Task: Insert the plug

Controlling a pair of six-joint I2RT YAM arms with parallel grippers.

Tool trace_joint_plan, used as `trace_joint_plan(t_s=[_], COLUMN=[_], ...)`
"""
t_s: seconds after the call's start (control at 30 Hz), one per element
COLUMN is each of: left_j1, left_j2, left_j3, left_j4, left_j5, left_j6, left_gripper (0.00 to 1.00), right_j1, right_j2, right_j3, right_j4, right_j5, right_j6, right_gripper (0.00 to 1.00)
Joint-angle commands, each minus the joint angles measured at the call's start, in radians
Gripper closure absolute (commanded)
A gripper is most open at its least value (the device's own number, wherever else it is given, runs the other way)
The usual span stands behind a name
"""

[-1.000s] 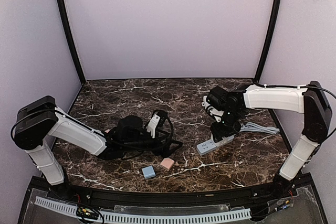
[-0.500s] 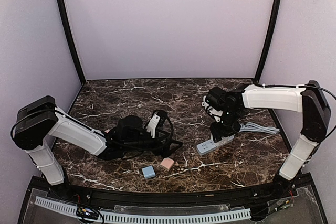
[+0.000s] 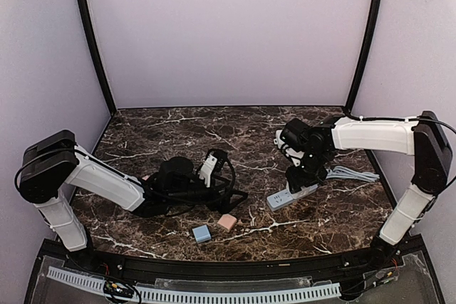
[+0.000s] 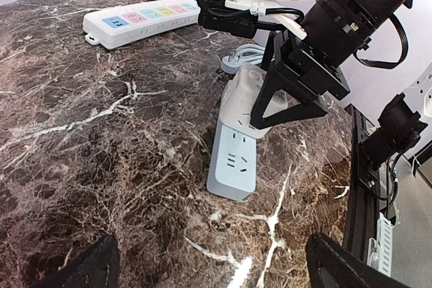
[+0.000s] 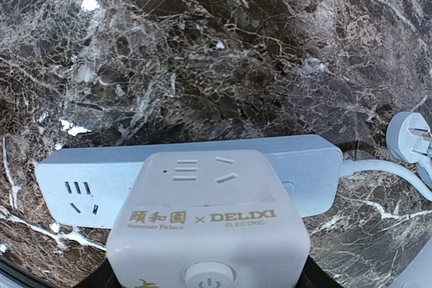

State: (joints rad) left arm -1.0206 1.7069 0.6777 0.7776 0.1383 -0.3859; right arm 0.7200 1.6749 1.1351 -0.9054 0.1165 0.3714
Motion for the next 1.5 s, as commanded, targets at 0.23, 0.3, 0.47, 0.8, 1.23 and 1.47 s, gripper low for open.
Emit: trace_joint_plan(t_s=[0.23, 0.3, 0.47, 0.8, 1.23, 1.47], left_j1=[-0.006, -0.006, -0.006, -0.006, -0.006, -0.006], left_j2=[-0.021, -0.019, -0.014, -0.018, -0.024, -0.034], left_j3=[-0.016, -0.015, -0.012, -0.015, -0.014, -0.015], left_j4=[0.016, 0.015, 0.017, 0.018, 0.001, -0.022], left_j5=[0.006, 0.005, 0.010, 0.008, -0.011, -0.051], left_j6=[-0.001, -0.001, -0.004, -0.005, 0.001, 0.033], left_gripper=[0.04, 0.04, 0.04, 0.04, 0.04, 0.04], right_j1=[0.002, 0.002, 0.004, 0.006, 0.024, 0.059], right_j2=[0.032, 0.023, -0.010, -0.100, -0.189, -0.244], right_j3=[-0.012, 0.007, 0.045, 0.126, 0.112, 0.095], right_j4=[0.033, 0.023, -0.005, -0.071, -0.075, -0.041], right_j5=[0.033, 0.021, 0.018, 0.021, 0.052, 0.057], right_j6=[0.036, 0.030, 0.029, 0.035, 0.034, 0.040], right_gripper=[0.83, 0.70, 0.30, 0.01, 0.01, 0.01])
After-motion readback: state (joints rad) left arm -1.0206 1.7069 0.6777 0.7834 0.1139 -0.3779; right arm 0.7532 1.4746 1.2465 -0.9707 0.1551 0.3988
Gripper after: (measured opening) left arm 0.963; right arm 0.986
